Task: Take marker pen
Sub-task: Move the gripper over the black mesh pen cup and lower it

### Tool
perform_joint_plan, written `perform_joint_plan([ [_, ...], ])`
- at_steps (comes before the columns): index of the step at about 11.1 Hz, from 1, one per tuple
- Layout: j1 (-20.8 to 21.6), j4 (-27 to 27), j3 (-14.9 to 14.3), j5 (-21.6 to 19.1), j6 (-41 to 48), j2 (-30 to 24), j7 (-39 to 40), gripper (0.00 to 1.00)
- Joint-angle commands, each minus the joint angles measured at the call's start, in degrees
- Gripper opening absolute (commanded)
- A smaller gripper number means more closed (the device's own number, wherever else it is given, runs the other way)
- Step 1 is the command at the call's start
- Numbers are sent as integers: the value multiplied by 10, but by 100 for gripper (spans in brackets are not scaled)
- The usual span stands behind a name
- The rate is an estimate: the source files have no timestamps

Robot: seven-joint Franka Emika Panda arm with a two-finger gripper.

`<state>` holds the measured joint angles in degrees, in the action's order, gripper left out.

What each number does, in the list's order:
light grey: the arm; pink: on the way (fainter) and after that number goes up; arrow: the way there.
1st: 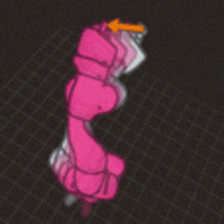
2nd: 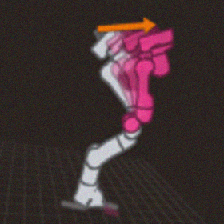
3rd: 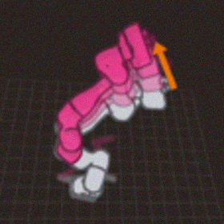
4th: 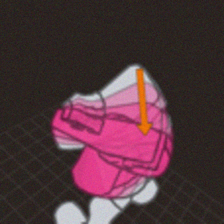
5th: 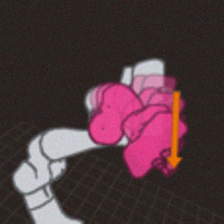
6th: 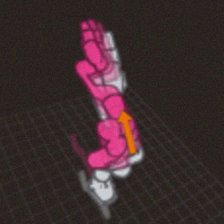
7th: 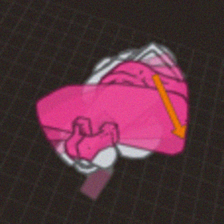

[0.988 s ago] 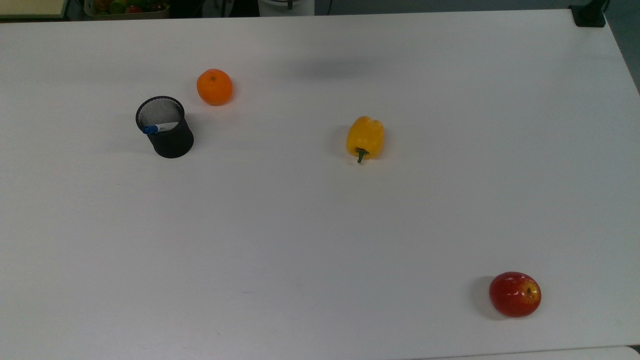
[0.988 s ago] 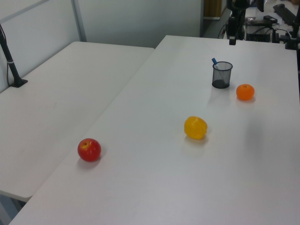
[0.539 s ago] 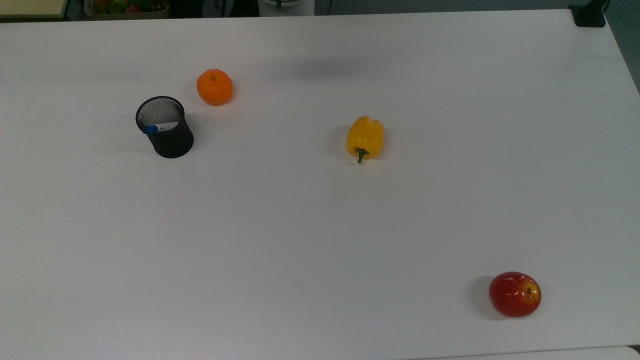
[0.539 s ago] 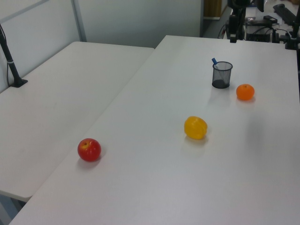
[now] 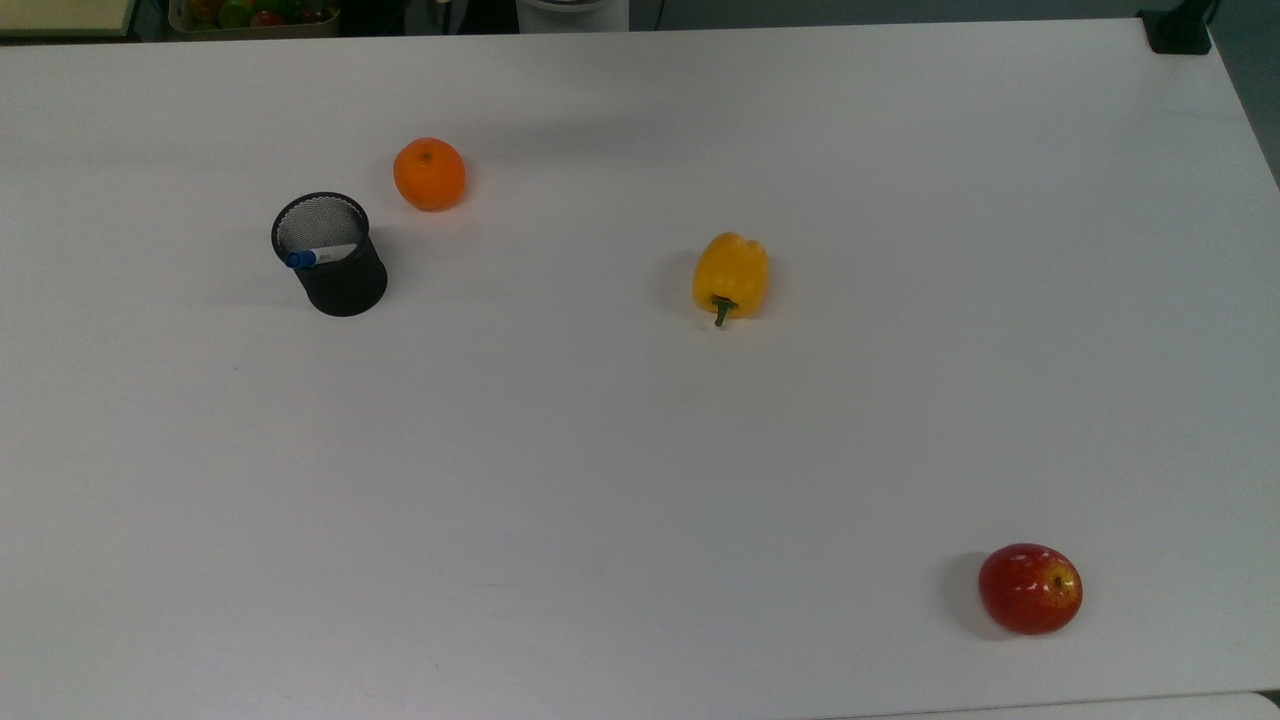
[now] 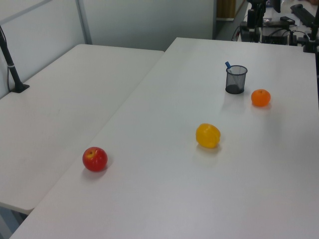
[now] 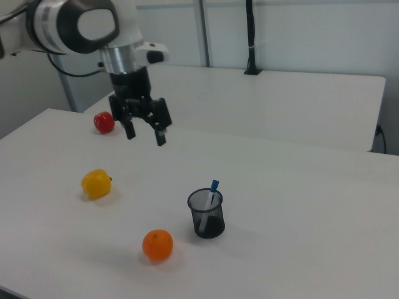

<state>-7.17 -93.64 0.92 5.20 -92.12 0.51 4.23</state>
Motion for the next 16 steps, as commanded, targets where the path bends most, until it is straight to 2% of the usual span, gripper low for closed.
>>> perform_joint_plan([
  [1,-42,24,-1,0,-57,45,24,100],
  [6,-66,23,-2,19,-169,142,24,100],
  [11,-68,20,-1,15,-241,197,18,100],
  [14,-66,19,-1,13,-267,212,17,88],
  [16,-65,18,-1,13,-270,220,17,72],
])
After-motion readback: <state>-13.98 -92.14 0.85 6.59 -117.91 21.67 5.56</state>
